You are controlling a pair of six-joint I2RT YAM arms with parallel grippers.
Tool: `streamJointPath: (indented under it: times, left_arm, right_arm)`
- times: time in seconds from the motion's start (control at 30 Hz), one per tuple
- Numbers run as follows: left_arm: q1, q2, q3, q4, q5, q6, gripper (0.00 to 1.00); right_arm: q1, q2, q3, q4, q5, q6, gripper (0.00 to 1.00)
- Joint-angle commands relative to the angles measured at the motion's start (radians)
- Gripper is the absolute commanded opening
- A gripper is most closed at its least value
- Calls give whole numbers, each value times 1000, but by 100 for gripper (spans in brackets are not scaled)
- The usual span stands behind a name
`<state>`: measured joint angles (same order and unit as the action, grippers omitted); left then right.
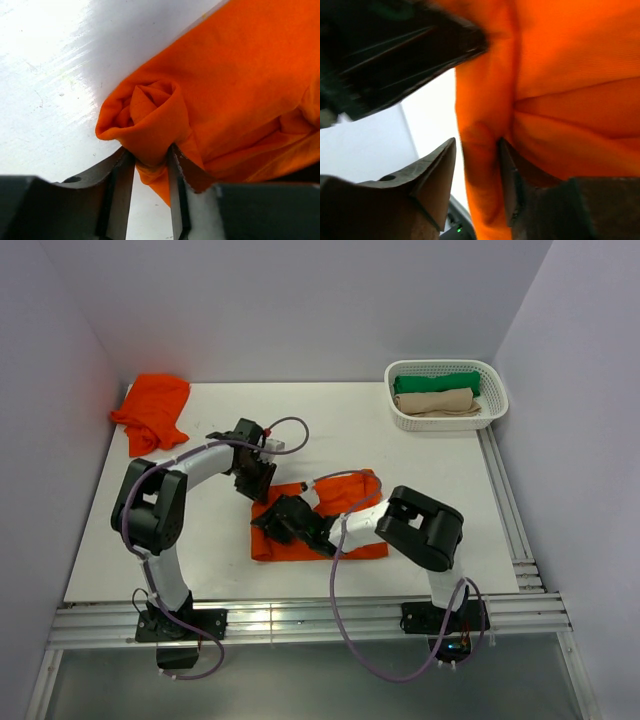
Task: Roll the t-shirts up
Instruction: Roll the tshirt
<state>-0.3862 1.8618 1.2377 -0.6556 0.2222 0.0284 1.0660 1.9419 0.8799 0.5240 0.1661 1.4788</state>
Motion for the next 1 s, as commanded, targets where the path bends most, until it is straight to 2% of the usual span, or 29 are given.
streamJointPath:
  times: [0.0, 0.03, 0.13, 0.33, 0.53, 0.77, 0.97]
  left_arm:
    - [-28, 11, 35, 2, -119, -21, 35]
    - [-36, 10, 42, -6, -126, -21, 35]
    - [-49, 7, 48, -13, -150, -21, 34]
    - [-68, 8, 63, -30, -178, -21, 33]
    - [-74, 22, 75, -44, -181, -21, 33]
    - [-86, 22, 85, -55, -188, -21, 33]
    - [-92, 17, 83, -62, -190, -16, 34]
  right_arm:
    - [46, -77, 123, -364, 108, -110, 49]
    - [57, -78, 163, -452, 142, -118, 50]
    - [98, -87, 204, -566, 194, -124, 50]
    - [166, -81, 284, -735, 243, -129, 51]
    - [230, -38, 358, -831, 253, -124, 51]
    - [246, -57, 333, -846, 259, -114, 50]
    - [262, -84, 450, -1012, 345, -155, 52]
